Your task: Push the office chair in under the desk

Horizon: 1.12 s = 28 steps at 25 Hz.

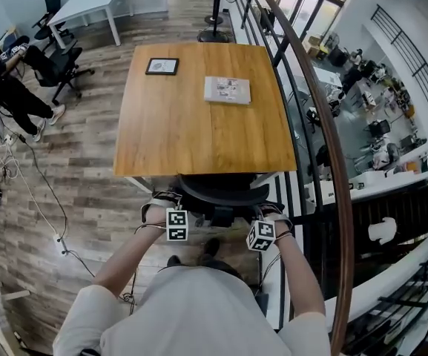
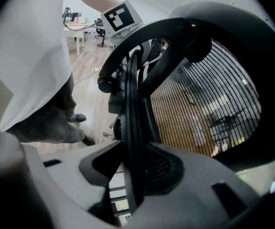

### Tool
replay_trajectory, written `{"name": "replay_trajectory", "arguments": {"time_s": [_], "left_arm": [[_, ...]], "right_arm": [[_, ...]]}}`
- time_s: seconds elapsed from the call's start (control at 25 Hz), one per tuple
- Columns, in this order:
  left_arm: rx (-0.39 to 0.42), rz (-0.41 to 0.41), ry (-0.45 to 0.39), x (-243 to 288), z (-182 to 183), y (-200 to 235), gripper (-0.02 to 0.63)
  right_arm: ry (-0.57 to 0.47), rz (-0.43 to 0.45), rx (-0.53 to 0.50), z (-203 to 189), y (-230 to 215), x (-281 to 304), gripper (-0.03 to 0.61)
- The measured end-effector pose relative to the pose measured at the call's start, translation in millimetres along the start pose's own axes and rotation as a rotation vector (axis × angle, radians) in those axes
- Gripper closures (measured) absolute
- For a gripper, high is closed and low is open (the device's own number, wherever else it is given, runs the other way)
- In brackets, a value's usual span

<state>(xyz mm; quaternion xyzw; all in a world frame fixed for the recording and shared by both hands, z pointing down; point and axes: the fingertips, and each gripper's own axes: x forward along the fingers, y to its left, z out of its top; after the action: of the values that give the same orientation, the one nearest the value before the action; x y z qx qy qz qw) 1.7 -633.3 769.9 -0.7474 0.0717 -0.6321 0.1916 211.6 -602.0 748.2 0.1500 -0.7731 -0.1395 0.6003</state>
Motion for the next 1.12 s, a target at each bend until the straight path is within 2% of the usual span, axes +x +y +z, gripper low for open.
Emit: {"name": "replay_trajectory", "arguments": {"time_s": [0.48, 0.64, 0.88, 1.12], "left_arm": [[-0.06, 0.018, 0.015, 9, 21, 22, 0.517], [-0.062, 0.011, 0.011, 10, 21, 24, 0.517], [-0.058, -0.013, 0.008, 10, 19, 24, 0.514], [-0.045, -0.003, -0.019, 8, 20, 23, 0.508]], "right_arm": [[-0.048, 0.026, -0.072, -26, -33, 4, 0.445], [-0.07, 0.041, -0.064, -26, -36, 6, 0.445], [-0.055, 0.042, -0.065, -24, -37, 5, 0.445], [-0.023, 0.026, -0.071, -26, -34, 5, 0.445]]}}
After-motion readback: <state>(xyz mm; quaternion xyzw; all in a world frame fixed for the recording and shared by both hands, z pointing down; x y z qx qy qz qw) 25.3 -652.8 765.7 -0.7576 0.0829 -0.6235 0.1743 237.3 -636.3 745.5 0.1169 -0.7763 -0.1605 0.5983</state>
